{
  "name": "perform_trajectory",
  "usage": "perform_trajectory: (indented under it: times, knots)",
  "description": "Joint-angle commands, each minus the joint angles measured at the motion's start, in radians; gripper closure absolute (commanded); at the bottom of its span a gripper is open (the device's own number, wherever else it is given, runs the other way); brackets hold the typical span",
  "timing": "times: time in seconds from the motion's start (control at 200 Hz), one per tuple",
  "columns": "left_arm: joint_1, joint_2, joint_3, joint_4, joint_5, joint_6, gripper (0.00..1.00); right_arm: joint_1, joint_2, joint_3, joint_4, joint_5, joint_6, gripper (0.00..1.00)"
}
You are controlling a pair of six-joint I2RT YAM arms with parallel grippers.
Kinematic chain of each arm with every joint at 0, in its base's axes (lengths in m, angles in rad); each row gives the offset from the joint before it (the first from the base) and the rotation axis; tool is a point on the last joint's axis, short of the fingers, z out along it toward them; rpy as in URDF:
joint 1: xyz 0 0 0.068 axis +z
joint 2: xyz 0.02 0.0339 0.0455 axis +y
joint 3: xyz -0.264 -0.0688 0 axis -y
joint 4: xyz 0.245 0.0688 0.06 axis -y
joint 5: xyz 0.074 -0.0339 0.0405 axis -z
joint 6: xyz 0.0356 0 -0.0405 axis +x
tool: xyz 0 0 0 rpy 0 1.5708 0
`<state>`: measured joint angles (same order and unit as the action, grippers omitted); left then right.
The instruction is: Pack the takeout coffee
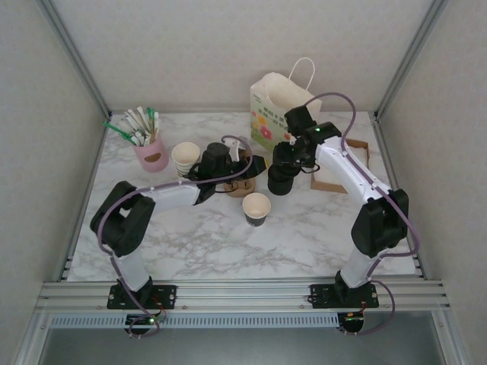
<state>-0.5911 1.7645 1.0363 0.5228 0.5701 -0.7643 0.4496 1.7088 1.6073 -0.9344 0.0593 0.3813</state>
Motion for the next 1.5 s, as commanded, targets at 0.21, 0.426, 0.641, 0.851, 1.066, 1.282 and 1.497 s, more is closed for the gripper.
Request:
perform_trajectory:
  times: [0.21, 0.426, 0.641, 0.851, 1.066, 1.282, 1.497]
  knots:
    - [0.019, -0.298, -0.13, -0.101, -0.181, 0.141, 0.04, 0.057, -0.16, -0.09, -0.026, 0.011, -0.026, 0.29]
    - [0.019, -0.558, -0.285, -0.168, -0.366, 0.253, 0.0, 0.127, -0.214, -0.119, -0.047, -0.009, -0.035, 0.29]
    - [0.001, -0.764, -0.552, -0.03, -0.529, 0.275, 0.0, 0.21, -0.232, -0.148, -0.053, -0.036, -0.043, 0.29]
    - [-0.003, -0.85, -0.725, 0.118, -0.613, 0.311, 0.0, 0.291, -0.206, -0.173, -0.059, -0.033, -0.044, 0.29]
    - [-0.006, -0.841, -0.729, 0.122, -0.631, 0.315, 0.01, 0.363, -0.152, -0.169, -0.068, 0.005, -0.029, 0.29]
    - [-0.006, -0.815, -0.725, 0.125, -0.621, 0.315, 0.0, 0.387, -0.098, -0.159, -0.087, 0.039, -0.022, 0.29]
    - [-0.006, -0.807, -0.723, 0.128, -0.622, 0.318, 0.0, 0.391, -0.077, -0.167, -0.073, 0.042, -0.022, 0.29]
